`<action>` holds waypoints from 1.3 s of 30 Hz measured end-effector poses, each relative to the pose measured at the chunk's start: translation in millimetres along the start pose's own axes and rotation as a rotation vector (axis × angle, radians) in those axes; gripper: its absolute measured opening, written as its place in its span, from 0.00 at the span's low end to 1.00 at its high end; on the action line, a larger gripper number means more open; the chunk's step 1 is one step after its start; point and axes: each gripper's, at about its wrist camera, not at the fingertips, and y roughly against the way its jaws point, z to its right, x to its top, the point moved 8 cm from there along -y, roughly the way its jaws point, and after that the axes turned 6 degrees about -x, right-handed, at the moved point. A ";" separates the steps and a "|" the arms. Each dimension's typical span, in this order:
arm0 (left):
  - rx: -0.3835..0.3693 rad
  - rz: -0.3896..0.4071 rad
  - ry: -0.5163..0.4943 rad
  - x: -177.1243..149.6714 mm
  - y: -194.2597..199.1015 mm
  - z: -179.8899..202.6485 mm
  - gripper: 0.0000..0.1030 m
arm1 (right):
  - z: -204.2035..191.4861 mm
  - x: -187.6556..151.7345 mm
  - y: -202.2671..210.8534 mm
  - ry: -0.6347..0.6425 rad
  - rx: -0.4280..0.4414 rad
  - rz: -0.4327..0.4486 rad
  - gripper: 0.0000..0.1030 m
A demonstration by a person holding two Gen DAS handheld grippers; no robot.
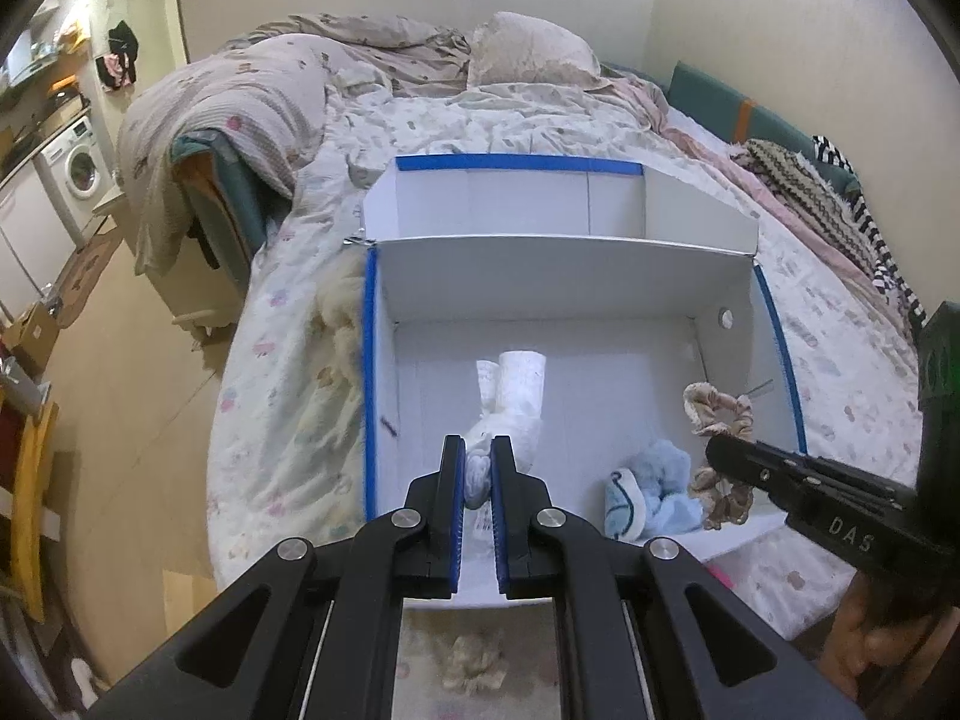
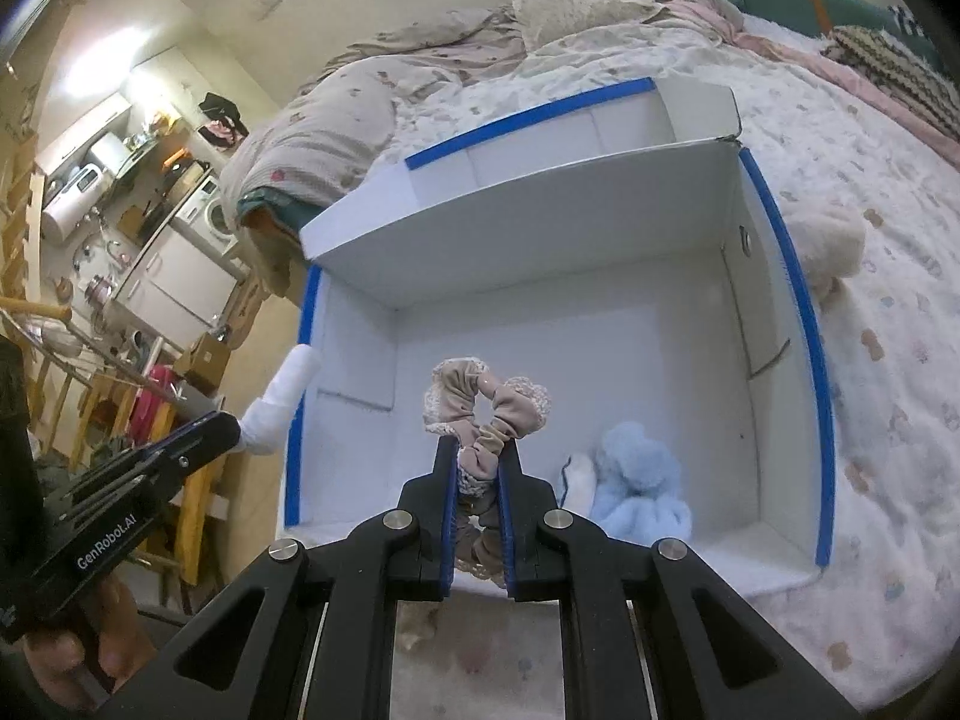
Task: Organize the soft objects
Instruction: 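Carry the white sock and beige scrunchie over the box with both grippers, then open both grippers to drop the sock and scrunchie into the box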
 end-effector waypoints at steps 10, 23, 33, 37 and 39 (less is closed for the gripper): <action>-0.007 -0.085 0.014 -12.2 -66.9 8.2 0.07 | 27.8 -6.5 -41.7 -0.075 -0.021 -0.057 0.13; -0.022 -0.159 0.000 -34.6 -107.2 17.6 0.07 | 26.7 -14.5 -70.5 -0.072 -0.044 -0.119 0.13; -0.011 -0.154 0.021 -30.4 -110.7 10.9 0.07 | 25.9 -13.7 -85.2 -0.081 -0.065 -0.154 0.13; -0.001 -0.168 0.019 -32.8 -113.2 10.2 0.07 | 24.3 -14.6 -87.5 -0.080 -0.067 -0.158 0.13; 0.004 -0.177 0.012 -35.1 -114.4 11.0 0.08 | 25.2 -14.8 -88.2 -0.085 -0.068 -0.159 0.13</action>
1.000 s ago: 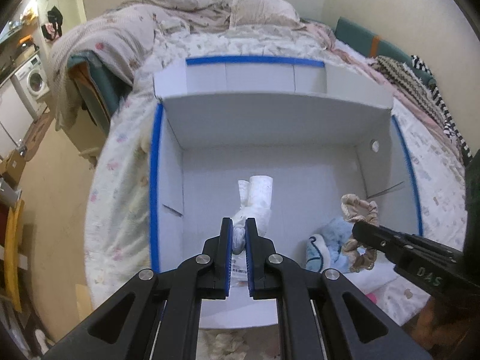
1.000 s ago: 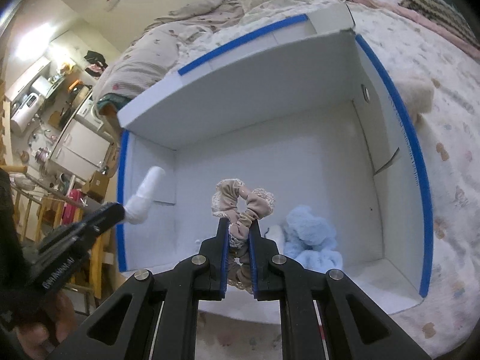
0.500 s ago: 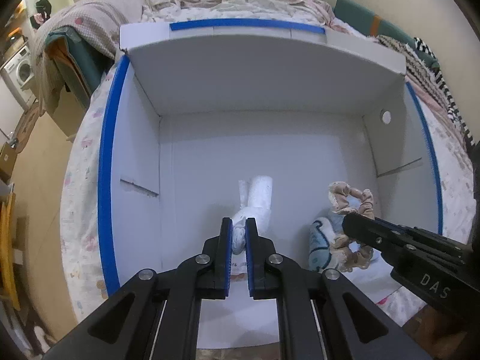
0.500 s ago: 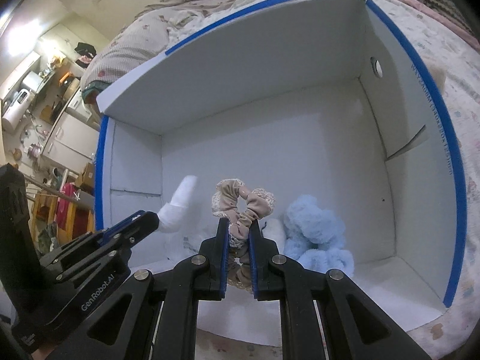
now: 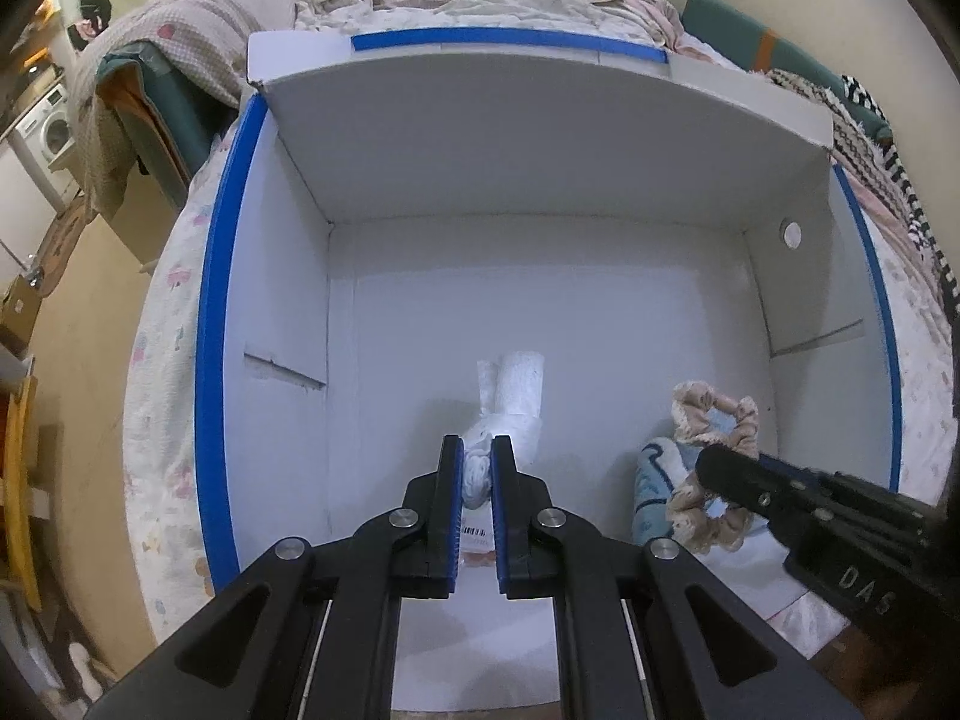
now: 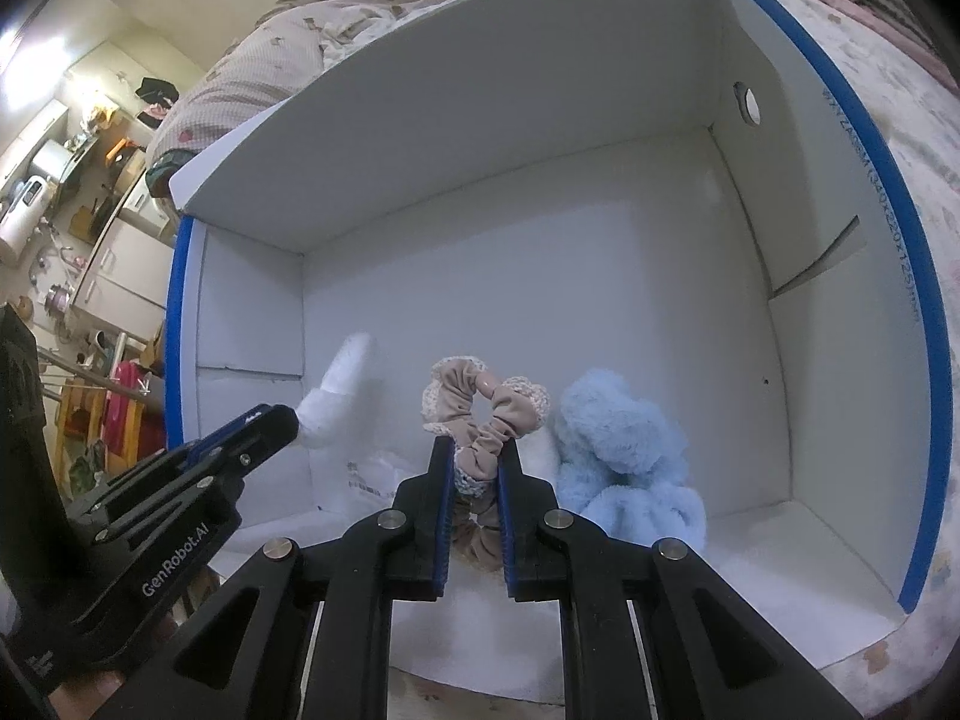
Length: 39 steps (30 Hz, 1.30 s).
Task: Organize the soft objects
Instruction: 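Open both grippers to drop the sock and scrunchie into the box, then move the right gripper down toward the beige lace item on the sheet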
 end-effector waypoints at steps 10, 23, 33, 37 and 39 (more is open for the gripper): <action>0.000 -0.004 -0.003 -3.1 5.6 -2.8 0.25 | 7.7 3.7 2.1 -0.040 -0.006 0.012 0.33; 0.041 0.087 0.000 11.4 28.7 -6.3 0.61 | 19.9 19.9 24.0 -0.097 -0.008 0.128 1.00; 0.045 0.141 0.047 14.6 47.9 -15.2 0.62 | 18.5 25.9 40.4 -0.094 -0.004 0.198 1.00; 0.032 0.138 0.048 9.7 56.2 -16.3 0.62 | 18.2 23.3 45.3 -0.095 -0.013 0.216 1.00; 0.035 0.147 0.042 7.8 62.0 -16.9 0.62 | 18.3 20.4 47.1 -0.093 -0.020 0.221 1.00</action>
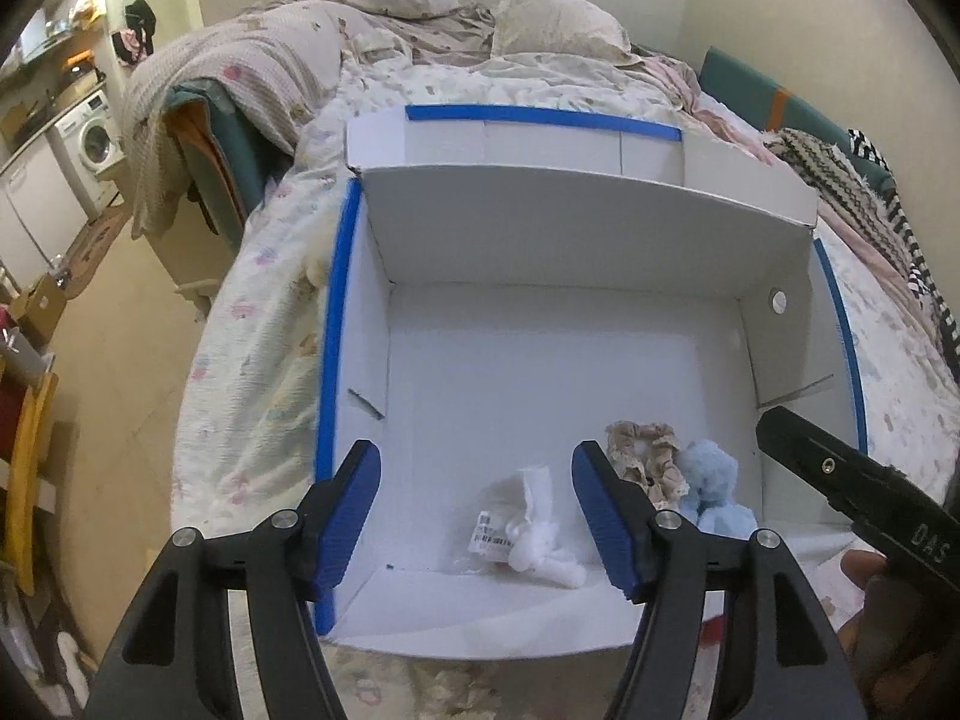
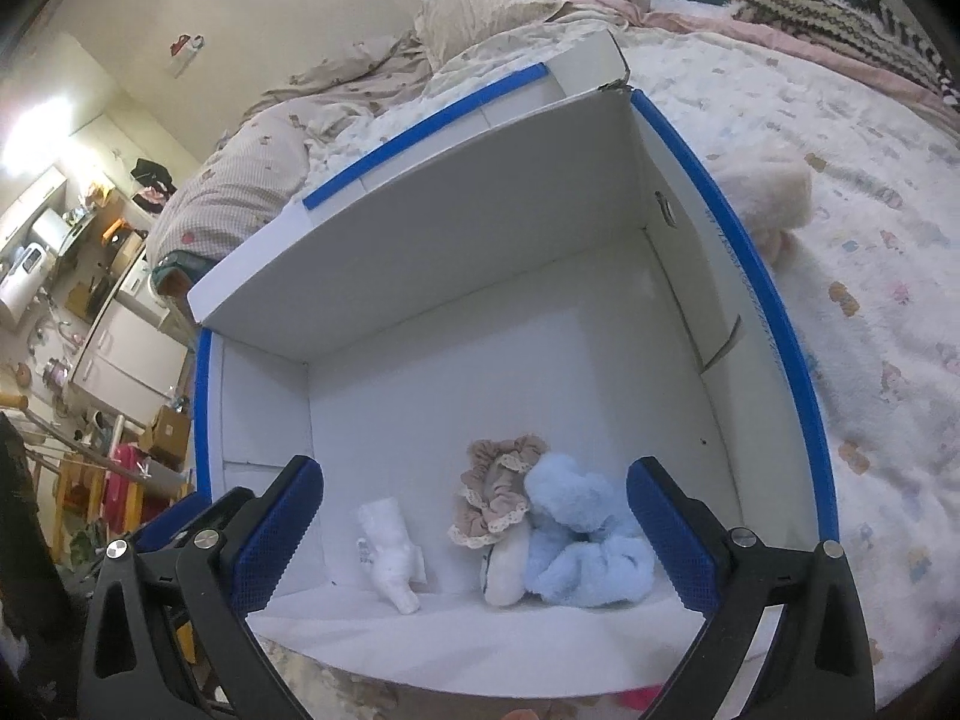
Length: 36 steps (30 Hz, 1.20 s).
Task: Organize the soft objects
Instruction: 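Move the right gripper down toward the beige lace item on the sheet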
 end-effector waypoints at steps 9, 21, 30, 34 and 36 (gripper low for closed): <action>-0.008 0.006 0.012 -16.3 26.7 -14.2 0.62 | -3.6 -15.7 21.2 0.027 -0.005 0.027 1.00; -0.020 -0.006 0.055 -51.6 49.9 -38.2 0.62 | -14.8 -50.3 42.0 0.037 0.075 0.005 1.00; 0.046 -0.028 0.050 -75.7 52.3 -72.2 0.62 | -17.9 -82.1 43.6 0.051 0.102 -0.043 1.00; 0.091 -0.034 0.083 -81.3 51.5 -97.5 0.62 | -19.8 -97.4 25.9 0.054 0.112 -0.139 1.00; 0.108 -0.040 0.102 -82.9 49.3 -108.6 0.62 | -23.2 -104.5 15.7 0.046 0.138 -0.183 1.00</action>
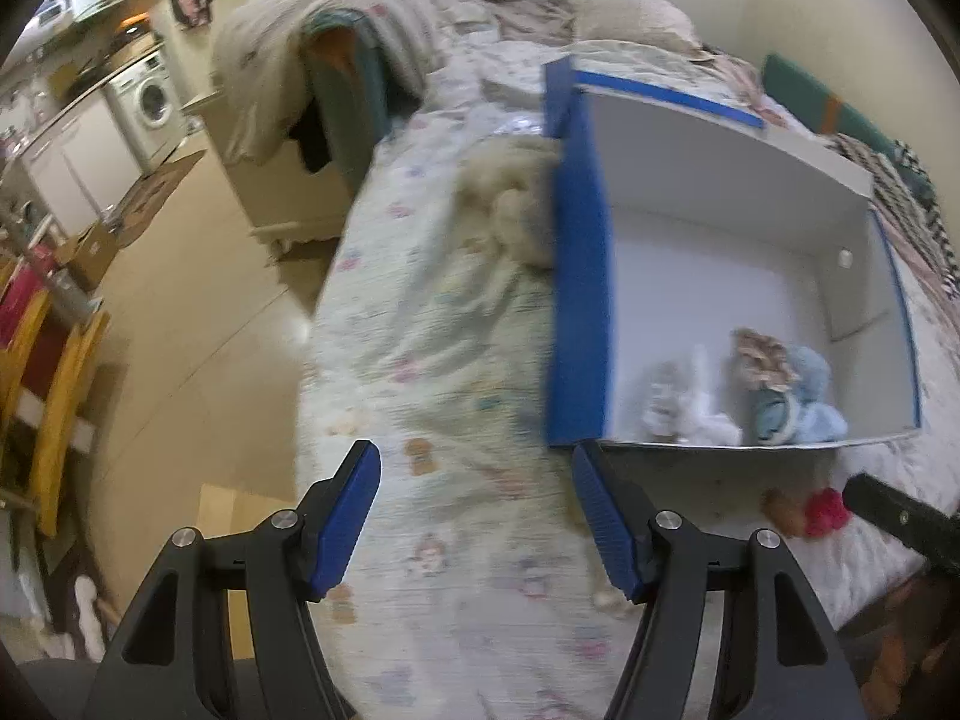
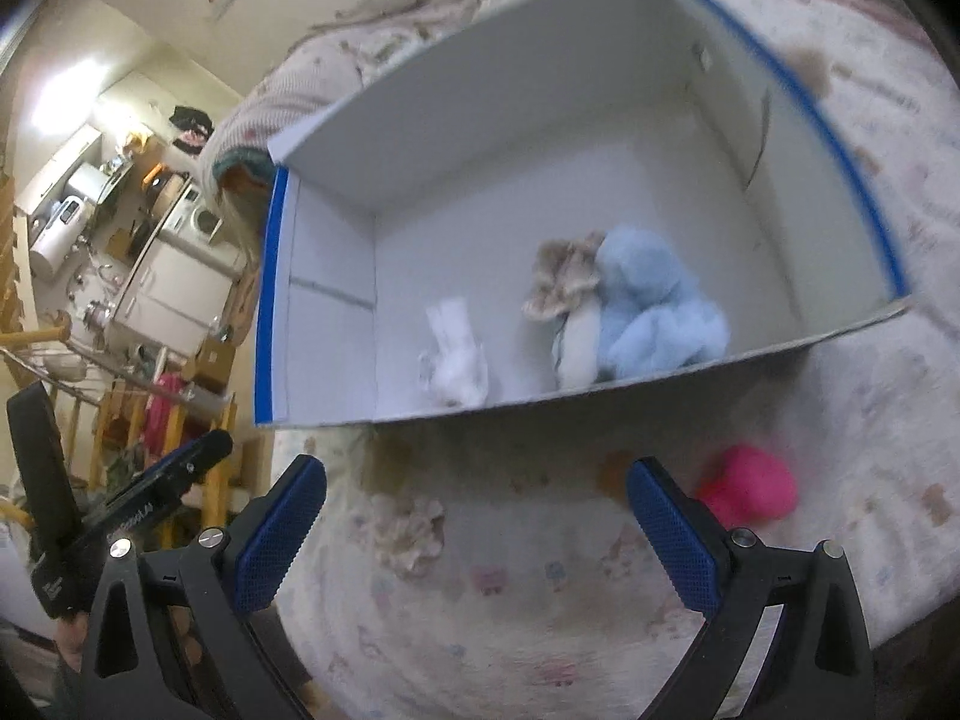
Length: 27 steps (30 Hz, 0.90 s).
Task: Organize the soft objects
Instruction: 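Move the right gripper down toward the beige lace item on the sheet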
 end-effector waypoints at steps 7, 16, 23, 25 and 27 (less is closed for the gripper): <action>0.016 -0.047 0.107 -2.4 -9.7 -28.0 0.62 | -33.6 -25.9 -47.4 0.080 0.034 -0.153 0.80; -0.063 -0.116 0.162 -13.9 -30.0 -25.5 0.62 | -73.0 -64.7 -117.4 0.236 -0.066 -0.298 0.63; -0.108 -0.169 0.135 -22.4 -41.1 -10.1 0.62 | -76.8 -74.1 -115.8 0.325 -0.084 -0.291 0.22; -0.138 -0.197 0.131 -26.0 -45.2 -1.7 0.62 | -74.9 -72.3 -107.2 0.331 -0.084 -0.269 0.22; -0.158 -0.220 0.124 -29.0 -49.7 6.8 0.61 | -69.0 -69.4 -96.4 0.322 -0.074 -0.253 0.22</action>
